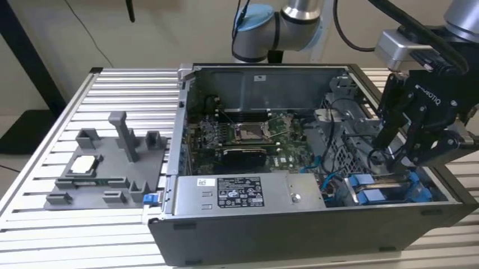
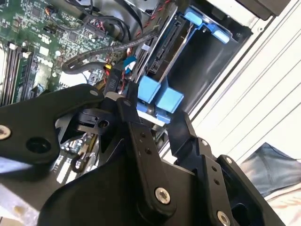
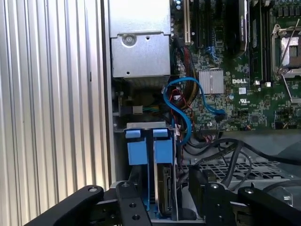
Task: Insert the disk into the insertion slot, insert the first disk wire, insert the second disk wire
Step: 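Insert the disk into the insertion slot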
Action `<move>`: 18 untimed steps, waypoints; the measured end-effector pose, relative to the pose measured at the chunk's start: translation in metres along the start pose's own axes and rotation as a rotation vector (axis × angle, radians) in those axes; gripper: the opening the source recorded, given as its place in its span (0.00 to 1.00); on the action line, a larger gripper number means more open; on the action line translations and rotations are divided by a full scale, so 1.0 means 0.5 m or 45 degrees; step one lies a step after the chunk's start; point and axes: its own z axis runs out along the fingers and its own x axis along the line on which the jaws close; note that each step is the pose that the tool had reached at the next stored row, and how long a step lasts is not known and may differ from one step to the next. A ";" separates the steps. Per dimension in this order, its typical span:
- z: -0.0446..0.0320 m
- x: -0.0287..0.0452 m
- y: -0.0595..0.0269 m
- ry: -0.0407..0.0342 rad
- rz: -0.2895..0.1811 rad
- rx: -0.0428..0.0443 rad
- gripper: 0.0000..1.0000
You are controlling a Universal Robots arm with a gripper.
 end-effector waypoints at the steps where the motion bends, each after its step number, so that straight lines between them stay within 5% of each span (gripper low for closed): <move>1: -0.009 0.000 0.000 0.0001 0.000 0.000 0.53; 4: -0.029 0.000 0.001 -0.0003 0.000 0.000 0.53; 9: -0.030 -0.005 0.003 -0.0078 0.000 0.001 0.53; 18: -0.026 -0.041 0.006 -0.0093 -0.005 0.008 0.53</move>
